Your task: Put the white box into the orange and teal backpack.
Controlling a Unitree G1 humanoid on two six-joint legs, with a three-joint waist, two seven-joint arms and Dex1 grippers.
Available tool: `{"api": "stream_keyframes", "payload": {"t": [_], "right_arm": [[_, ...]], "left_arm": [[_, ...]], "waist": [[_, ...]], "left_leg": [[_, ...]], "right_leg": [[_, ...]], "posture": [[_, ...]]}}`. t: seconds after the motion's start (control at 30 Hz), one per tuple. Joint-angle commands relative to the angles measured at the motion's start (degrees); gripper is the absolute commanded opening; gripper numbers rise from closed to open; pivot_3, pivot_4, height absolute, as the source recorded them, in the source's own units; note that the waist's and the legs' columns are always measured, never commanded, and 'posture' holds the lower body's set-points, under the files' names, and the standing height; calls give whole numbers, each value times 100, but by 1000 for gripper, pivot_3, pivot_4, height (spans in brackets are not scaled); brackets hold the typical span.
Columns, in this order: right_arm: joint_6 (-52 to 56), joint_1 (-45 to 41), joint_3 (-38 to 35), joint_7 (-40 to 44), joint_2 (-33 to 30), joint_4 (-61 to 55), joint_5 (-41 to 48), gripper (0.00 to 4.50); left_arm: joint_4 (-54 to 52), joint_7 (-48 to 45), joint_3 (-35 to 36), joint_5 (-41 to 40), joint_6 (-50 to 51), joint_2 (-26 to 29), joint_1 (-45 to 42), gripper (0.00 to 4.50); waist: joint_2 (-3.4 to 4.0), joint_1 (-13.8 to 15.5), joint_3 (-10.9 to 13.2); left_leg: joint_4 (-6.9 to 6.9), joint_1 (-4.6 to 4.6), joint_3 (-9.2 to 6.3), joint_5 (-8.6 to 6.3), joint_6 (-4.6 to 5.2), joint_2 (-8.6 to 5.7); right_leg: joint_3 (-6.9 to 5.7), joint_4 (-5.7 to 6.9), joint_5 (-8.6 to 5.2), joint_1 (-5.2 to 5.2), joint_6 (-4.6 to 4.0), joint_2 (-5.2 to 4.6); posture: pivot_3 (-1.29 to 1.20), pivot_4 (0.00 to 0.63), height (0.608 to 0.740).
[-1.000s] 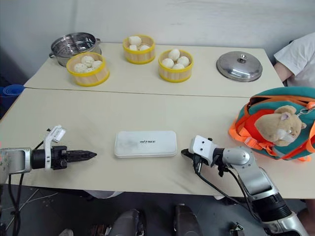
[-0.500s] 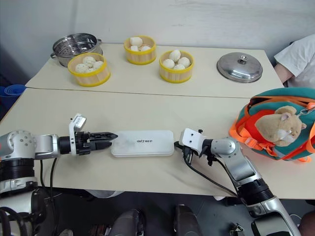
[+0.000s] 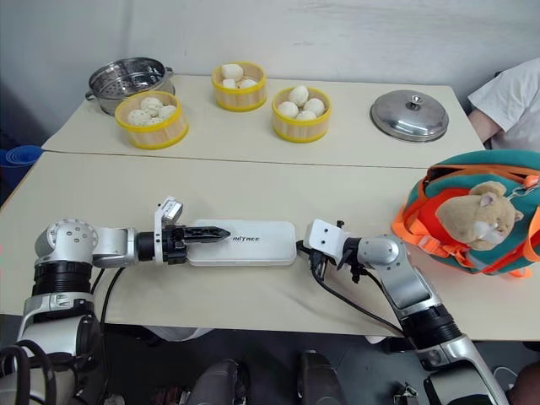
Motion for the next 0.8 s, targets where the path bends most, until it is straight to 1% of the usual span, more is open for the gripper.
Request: {"api": "stream_keyframes", "payload": {"t": [0.03, 0.07, 0.1, 0.17, 0.2, 0.23, 0.3, 0.33, 0.37, 0.43, 0.5, 0.57, 0.63, 0.67, 0.7, 0.73, 0.8], "right_arm": [[-121, 357, -78, 66, -74, -229, 158, 0], [-143, 505, -192, 65, -128, -340, 236, 0], [-158, 632, -293, 62, -171, -436, 299, 0], [-161, 1013, -605, 29, -264, -760, 553, 0], [-55, 1250, -798, 23, -307, -984, 747, 0], [74, 1547, -1050, -34, -347, -1254, 951, 0], [325, 2153, -1493, -61, -451, -1774, 1333, 350], [347, 2508, -1752, -77, -486, -2027, 1505, 565], [381, 2874, -2008, -78, -520, -2260, 1680, 884], [311, 3698, -2646, -186, -484, -2638, 1913, 1597], [235, 4521, -3325, -285, -370, -2874, 2068, 2275], [175, 5215, -4005, -420, -171, -3011, 2269, 2965], [83, 5675, -4600, -575, 8, -3011, 2377, 3642], [41, 5871, -4931, -664, 119, -2941, 2446, 4004], [-54, 6037, -5254, -721, 223, -2823, 2515, 4344], [-125, 6178, -5518, -722, 308, -2695, 2614, 4472], [-527, 6351, -5926, -617, 357, -2300, 2601, 4472]], "left_arm": [[-404, -134, -100, -555, 23, 124, 64, 2373], [-591, -181, -40, -595, 23, 105, 112, 2078], [-767, -225, 37, -602, 23, 72, 155, 1691], [-1303, -475, 56, -576, -113, 70, 335, 1282], [-1537, -602, 41, -529, -321, 63, 440, 1282], [-1861, -854, -91, -358, -758, 94, 597, 1282], [-2198, -1237, -282, -163, -1223, 152, 789, 1277], [-2451, -1565, -581, 89, -1583, 308, 927, 1277], [-2739, -2025, -877, 410, -2169, 447, 1105, 1277], [-3271, -3091, -1440, 1232, -3843, 624, 1520, 1277], [-3426, -3792, -1813, 1778, -4993, 641, 1742, 1277], [-3320, -4174, -1973, 2086, -5763, 492, 1802, 1277], [-3002, -4332, -2169, 2613, -6655, 331, 1771, 1277], [-2836, -4398, -2244, 2803, -6988, 240, 1746, 1277], [-2749, -4410, -2223, 2791, -7085, 98, 1721, 1277], [-2693, -4343, -2140, 2705, -7091, -66, 1700, 1277], [-2649, -4295, -1982, 2510, -6980, -279, 1698, 1277]], "waist": [[0, 5, 0], [0, 11, 0], [0, 15, 0], [2, 10, 2], [2, 22, 2], [2, 30, 3], [7, 36, 6], [7, 31, 6], [8, 29, 6], [14, 11, 8], [22, 26, 9], [23, 41, 8], [23, 47, 8], [26, 45, 7], [28, 34, 6], [31, 30, 4], [30, 16, 5]], "left_leg": [[0, 0, -1, -1, -2, 0], [-2, -2, -1, -2, -3, 0], [-2, -4, -3, -3, -5, 0], [-2, -5, -3, -6, -5, -1], [-1, -9, -2, -7, -4, -1], [-5, -12, -4, -7, -4, -1], [-5, -13, -5, -10, -6, -1], [-5, -13, -5, -10, -6, -1], [-5, -14, -3, -10, -6, -1], [-16, -6, 1, -10, -8, -1], [-24, -3, 3, -9, -9, 0], [-36, 0, 3, -9, -7, 1], [-38, 0, 1, -19, 18, 1], [-38, -1, 2, -22, 33, 0], [-39, -2, 5, -22, 40, -2], [-39, 0, 7, -24, 43, -1], [-48, -1, 8, -26, 49, -1]], "right_leg": [[0, 0, 0, 0, 0, 0], [-1, -3, 0, 0, 0, 0], [-2, -5, 0, -1, 0, 0], [-2, -8, -1, 0, 1, 0], [-2, -11, -1, -1, 1, 0], [-2, -15, -1, -2, 2, 0], [-2, -20, -2, -1, 3, 0], [-2, -21, -2, 0, 3, 0], [-2, -23, -3, 0, 3, 0], [1, -34, -4, 6, 1, 1], [2, -39, -6, 8, -2, 1], [2, -48, -8, 12, -6, 2], [2, -49, -8, 12, -8, 2], [5, -50, -8, 12, -7, 1], [10, -52, -7, 11, -6, -1], [12, -51, -7, 12, -6, -1], [13, -55, -7, 11, -6, -1]], "posture": [[0, 150, 740], [0, 150, 740], [0, 150, 740], [0, 150, 740], [0, 150, 740], [0, 150, 740], [0, 150, 740], [0, 150, 740], [0, 150, 740], [0, 150, 740], [0, 150, 740], [0, 150, 740], [0, 150, 740], [0, 150, 740], [0, 150, 740], [0, 150, 740], [0, 150, 740]]}}
